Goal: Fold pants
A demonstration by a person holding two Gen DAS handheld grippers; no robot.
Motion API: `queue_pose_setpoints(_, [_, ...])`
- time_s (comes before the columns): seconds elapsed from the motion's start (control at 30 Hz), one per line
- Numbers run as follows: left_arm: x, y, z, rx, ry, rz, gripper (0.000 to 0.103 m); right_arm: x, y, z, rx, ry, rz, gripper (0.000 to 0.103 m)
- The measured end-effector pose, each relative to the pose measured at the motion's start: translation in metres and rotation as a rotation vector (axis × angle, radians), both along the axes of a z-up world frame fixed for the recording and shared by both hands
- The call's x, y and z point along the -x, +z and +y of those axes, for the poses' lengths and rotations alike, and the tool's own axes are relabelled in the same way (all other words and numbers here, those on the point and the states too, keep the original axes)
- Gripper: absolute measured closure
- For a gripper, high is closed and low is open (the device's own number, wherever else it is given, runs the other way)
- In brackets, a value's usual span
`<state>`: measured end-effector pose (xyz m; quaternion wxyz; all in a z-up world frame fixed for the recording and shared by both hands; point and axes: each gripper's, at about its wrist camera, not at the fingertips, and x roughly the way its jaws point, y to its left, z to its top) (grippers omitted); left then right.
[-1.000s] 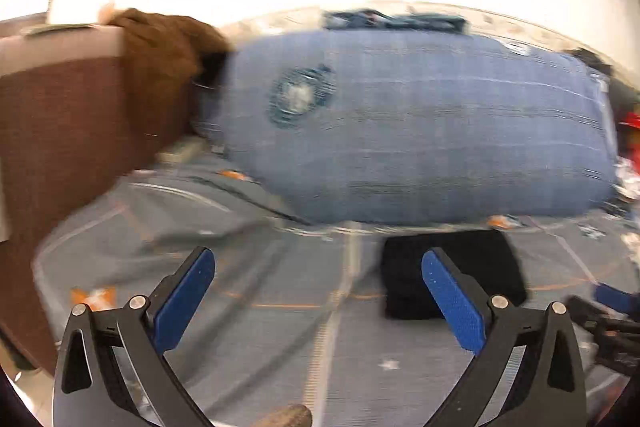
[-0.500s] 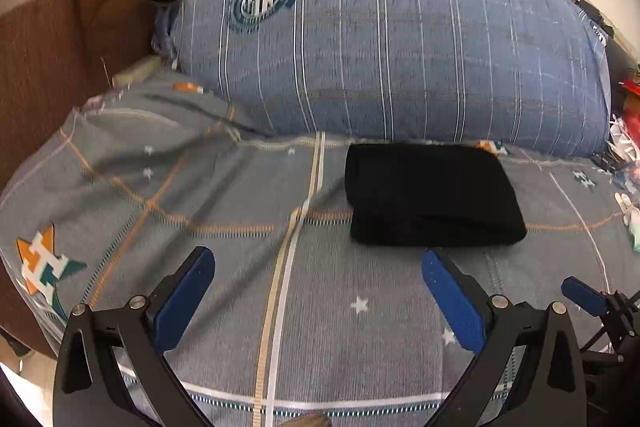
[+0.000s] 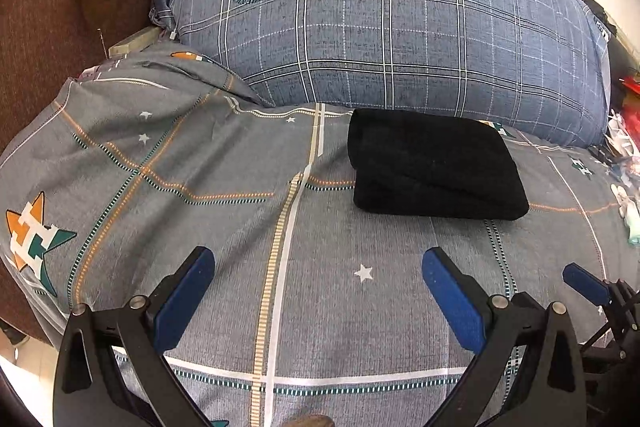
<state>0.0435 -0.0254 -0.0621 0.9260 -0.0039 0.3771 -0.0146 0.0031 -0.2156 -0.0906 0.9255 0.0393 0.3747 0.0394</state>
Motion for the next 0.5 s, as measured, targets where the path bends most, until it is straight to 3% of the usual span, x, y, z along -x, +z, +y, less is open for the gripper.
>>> queue_pose_setpoints(0.5, [-0.019,-0.006,0.005,0.033,-0.018,0.028,0.000,-0.017,0.001,0.019,0.075,0.023,0.018,0.015])
